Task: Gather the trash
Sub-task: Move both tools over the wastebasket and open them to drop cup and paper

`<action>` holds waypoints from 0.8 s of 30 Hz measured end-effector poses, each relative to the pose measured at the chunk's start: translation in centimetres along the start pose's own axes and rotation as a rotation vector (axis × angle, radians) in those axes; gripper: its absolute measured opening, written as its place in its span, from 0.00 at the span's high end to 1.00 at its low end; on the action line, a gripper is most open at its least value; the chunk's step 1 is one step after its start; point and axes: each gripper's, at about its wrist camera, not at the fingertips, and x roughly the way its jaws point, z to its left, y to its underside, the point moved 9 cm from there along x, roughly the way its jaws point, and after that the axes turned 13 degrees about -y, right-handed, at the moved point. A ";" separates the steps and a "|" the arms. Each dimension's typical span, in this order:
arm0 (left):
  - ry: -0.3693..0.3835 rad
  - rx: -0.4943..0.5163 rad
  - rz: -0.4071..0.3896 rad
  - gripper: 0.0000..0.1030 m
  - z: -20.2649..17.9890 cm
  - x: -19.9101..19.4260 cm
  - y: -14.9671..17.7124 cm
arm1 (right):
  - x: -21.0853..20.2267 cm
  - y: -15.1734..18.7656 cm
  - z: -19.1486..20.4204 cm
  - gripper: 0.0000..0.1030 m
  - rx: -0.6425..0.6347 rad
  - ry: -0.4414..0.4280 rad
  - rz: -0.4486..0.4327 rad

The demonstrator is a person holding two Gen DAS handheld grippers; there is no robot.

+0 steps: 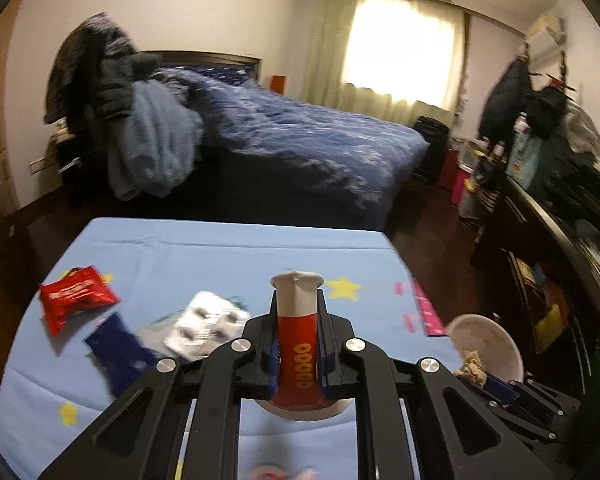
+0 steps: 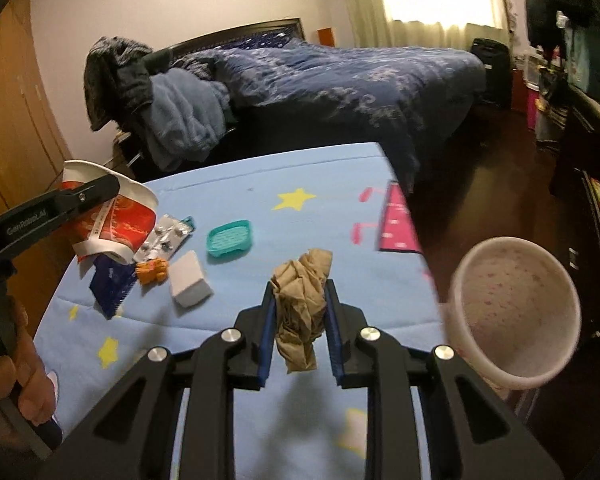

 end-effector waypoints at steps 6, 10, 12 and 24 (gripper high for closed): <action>0.101 0.080 -0.007 0.86 -6.9 -1.0 0.4 | -3.2 0.2 -5.1 0.76 0.060 0.078 -0.045; 0.167 0.135 -0.007 0.86 -11.2 -1.4 0.7 | -5.4 0.2 -8.7 0.76 0.105 0.128 -0.080; 0.196 0.166 -0.011 0.86 -13.6 -1.7 1.0 | -6.4 0.3 -10.3 0.76 0.124 0.151 -0.098; 0.318 0.300 -0.003 0.86 -24.5 -1.1 1.9 | -9.9 0.2 -18.6 0.76 0.193 0.277 -0.144</action>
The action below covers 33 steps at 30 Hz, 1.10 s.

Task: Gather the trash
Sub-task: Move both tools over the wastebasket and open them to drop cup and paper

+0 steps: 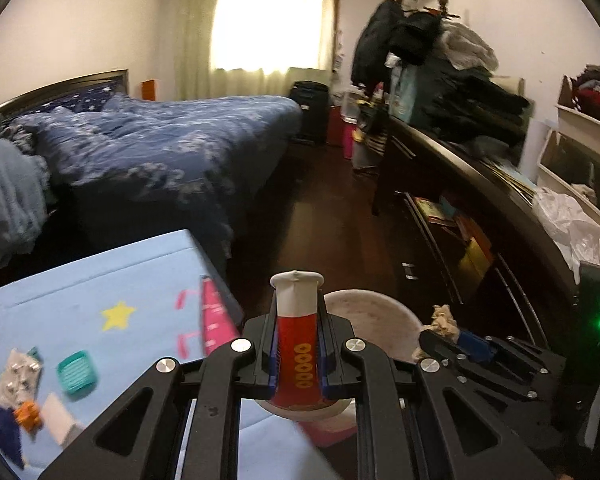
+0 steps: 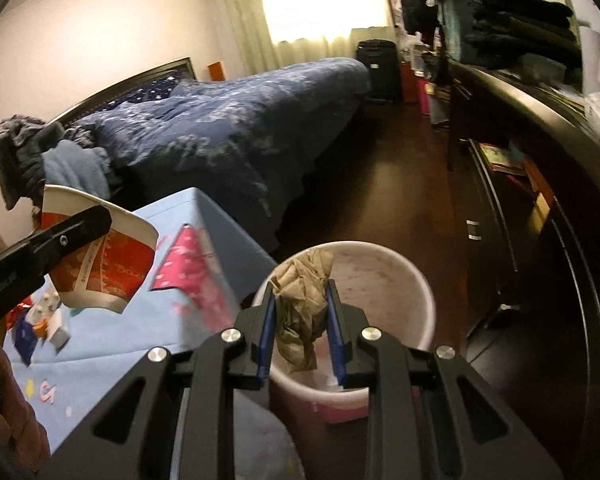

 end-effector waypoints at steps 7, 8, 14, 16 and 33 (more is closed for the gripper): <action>0.067 0.033 0.016 0.86 -4.5 2.4 -1.2 | 1.7 -0.3 -4.2 0.76 0.052 0.045 0.016; 0.077 0.032 0.019 0.86 -4.9 2.7 -1.3 | 1.9 -0.3 -4.6 0.76 0.059 0.048 0.019; 0.083 0.061 0.038 0.86 -7.0 5.1 -1.5 | 3.2 -0.2 -6.4 0.76 0.089 0.050 0.027; 0.081 0.070 0.044 0.86 -7.4 5.8 -1.3 | 3.5 -0.2 -6.5 0.76 0.090 0.051 0.028; 0.095 0.015 0.190 0.61 -7.8 11.7 1.1 | 9.2 1.9 -8.5 0.65 0.119 0.055 0.130</action>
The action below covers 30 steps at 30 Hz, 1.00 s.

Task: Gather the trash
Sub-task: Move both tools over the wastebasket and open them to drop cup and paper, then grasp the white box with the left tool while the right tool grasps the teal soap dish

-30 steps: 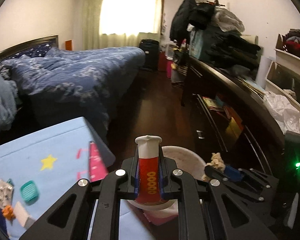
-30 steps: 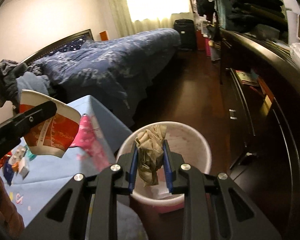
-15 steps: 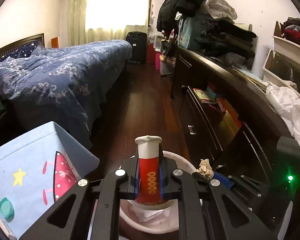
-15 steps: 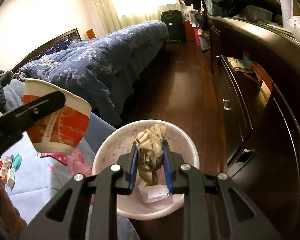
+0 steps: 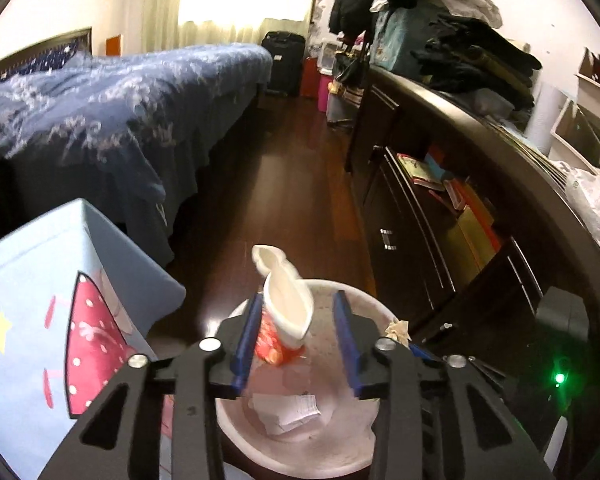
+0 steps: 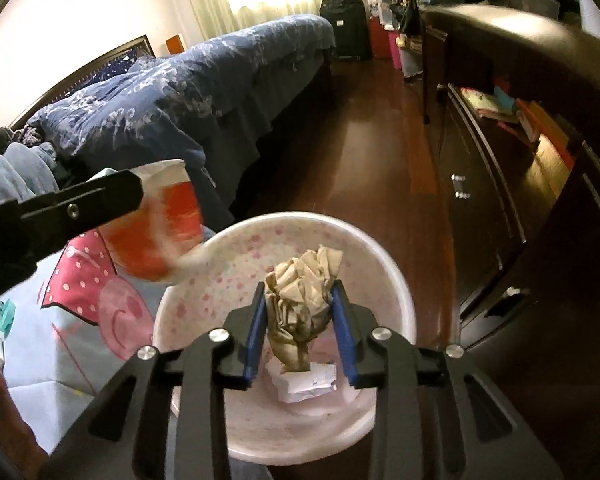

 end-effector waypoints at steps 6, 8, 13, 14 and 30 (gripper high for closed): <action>0.019 -0.011 0.057 0.50 0.2 1.3 1.2 | 0.5 0.4 -0.2 0.48 0.003 0.015 0.007; 0.019 -0.015 0.047 0.49 0.3 0.9 1.2 | 0.2 0.3 -0.2 0.47 0.004 0.016 0.003; 0.018 -0.060 -0.018 0.35 1.9 -1.8 0.4 | -1.4 0.1 0.3 0.41 0.000 0.026 -0.022; 0.013 -0.068 -0.034 0.31 2.3 -2.4 0.2 | -1.9 0.1 0.7 0.41 -0.002 0.022 -0.026; -0.278 -0.197 -0.140 0.16 16.2 -11.8 3.6 | -5.4 2.5 14.4 0.21 -0.216 -0.112 -0.012</action>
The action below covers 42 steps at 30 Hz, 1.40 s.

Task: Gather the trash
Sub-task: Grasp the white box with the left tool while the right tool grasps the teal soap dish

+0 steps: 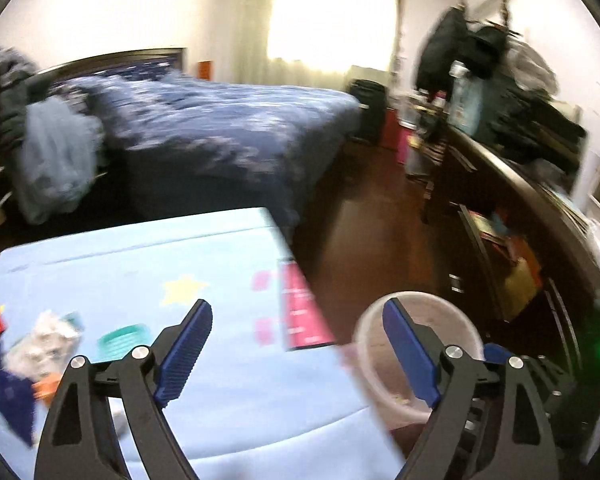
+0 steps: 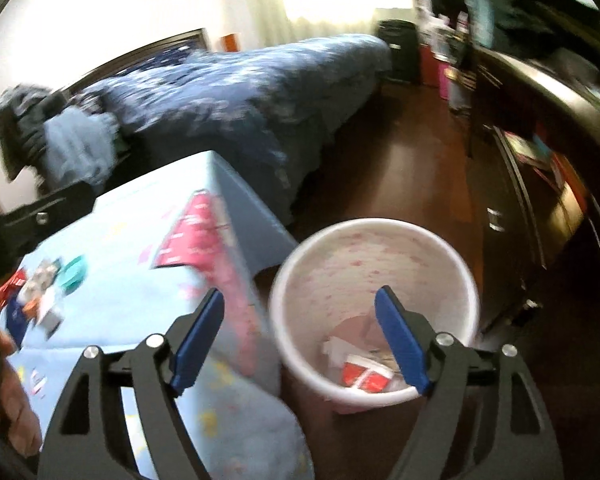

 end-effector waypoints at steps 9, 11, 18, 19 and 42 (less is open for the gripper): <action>-0.145 -0.165 0.118 0.14 12.6 1.9 3.4 | 1.7 0.9 11.1 0.17 -0.183 -0.110 0.053; -0.149 -0.184 0.156 0.14 13.6 2.6 4.6 | 2.1 1.2 12.6 0.17 -0.204 -0.124 0.061; -0.147 -0.178 0.226 0.14 12.9 3.9 8.0 | 2.6 1.2 14.6 0.17 -0.225 -0.143 0.072; -0.159 -0.177 0.233 0.14 13.1 4.0 8.5 | 2.5 1.1 14.5 0.17 -0.225 -0.142 0.070; -0.217 -0.324 0.138 0.50 21.9 -0.2 8.2 | 13.2 -0.3 21.2 0.17 -0.318 -0.152 0.187</action>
